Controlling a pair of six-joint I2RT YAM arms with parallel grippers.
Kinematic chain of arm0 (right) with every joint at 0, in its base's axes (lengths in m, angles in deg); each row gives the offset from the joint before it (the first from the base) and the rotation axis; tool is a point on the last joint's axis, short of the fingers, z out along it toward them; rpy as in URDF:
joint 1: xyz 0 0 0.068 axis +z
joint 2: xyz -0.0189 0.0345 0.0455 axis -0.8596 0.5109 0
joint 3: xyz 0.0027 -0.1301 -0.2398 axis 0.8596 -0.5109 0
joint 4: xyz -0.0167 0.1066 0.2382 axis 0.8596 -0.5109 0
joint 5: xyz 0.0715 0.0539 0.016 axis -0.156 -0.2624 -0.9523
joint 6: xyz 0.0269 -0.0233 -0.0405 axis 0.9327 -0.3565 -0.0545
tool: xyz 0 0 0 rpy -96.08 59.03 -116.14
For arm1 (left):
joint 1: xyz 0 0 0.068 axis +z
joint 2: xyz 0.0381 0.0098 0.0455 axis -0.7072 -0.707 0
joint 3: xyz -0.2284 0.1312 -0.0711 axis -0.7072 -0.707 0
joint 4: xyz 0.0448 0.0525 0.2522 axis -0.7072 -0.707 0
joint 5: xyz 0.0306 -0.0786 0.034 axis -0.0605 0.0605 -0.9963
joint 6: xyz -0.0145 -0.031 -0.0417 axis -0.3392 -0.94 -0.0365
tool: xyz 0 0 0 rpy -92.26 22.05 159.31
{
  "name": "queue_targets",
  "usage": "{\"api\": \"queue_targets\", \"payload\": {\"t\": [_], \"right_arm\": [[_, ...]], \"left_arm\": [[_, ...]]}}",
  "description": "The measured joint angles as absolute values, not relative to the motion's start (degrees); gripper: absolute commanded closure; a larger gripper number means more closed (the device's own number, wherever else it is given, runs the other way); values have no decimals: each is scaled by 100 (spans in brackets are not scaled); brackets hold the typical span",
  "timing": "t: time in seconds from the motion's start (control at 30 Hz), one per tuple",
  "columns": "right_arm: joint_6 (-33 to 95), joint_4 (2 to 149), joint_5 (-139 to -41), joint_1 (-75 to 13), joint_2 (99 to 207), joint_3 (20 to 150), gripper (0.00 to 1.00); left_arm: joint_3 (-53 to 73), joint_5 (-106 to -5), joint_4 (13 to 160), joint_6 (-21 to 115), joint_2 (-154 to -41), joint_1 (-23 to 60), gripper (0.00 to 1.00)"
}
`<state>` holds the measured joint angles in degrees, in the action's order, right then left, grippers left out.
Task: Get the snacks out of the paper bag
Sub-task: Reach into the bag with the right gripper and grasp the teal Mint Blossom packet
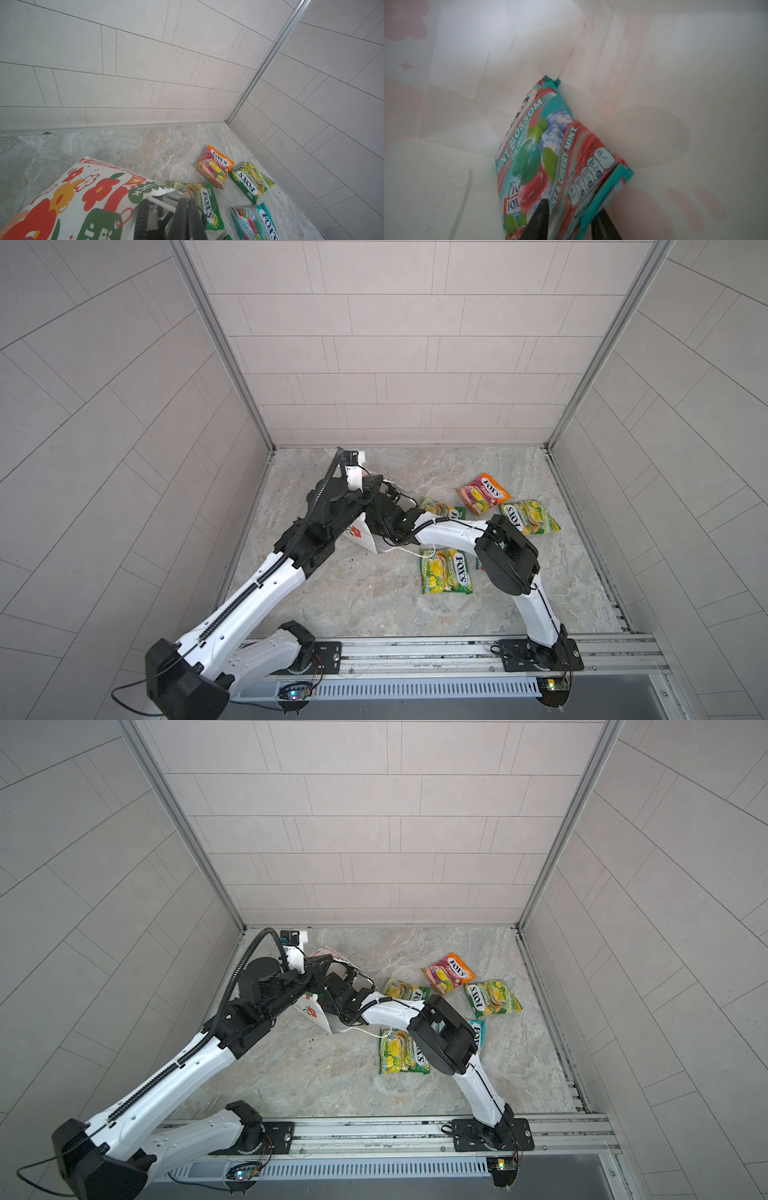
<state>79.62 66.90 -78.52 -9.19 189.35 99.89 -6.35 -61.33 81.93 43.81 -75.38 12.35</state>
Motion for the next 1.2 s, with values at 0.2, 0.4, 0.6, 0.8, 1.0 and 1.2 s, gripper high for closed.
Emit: {"api": "queue_targets", "payload": {"t": [0.2, 0.4, 0.6, 0.8, 1.0, 1.2], "right_arm": [[7871, 7370, -8121, -971, 19007, 9755, 100], [7427, 7781, -8388, -993, 18765, 9215, 100], [6999, 7783, -8665, -1017, 18255, 8933, 100], [6662, 7656, -8814, -1024, 17772, 8842, 100], [6446, 7479, -8799, -1057, 17342, 8597, 100], [6360, 7392, -8790, -1127, 17060, 8405, 100]], "left_arm": [[-644, -6164, 8167, 4407, -7523, 1248, 100], [-644, -6258, 8143, 4484, -7475, 1256, 100], [-644, -6526, 8139, 4539, -7403, 1274, 100], [-644, -6813, 8040, 4584, -7403, 1280, 100], [-644, -6916, 8018, 4613, -7403, 1302, 100], [-644, -6940, 8005, 4635, -7403, 1311, 100]]}}
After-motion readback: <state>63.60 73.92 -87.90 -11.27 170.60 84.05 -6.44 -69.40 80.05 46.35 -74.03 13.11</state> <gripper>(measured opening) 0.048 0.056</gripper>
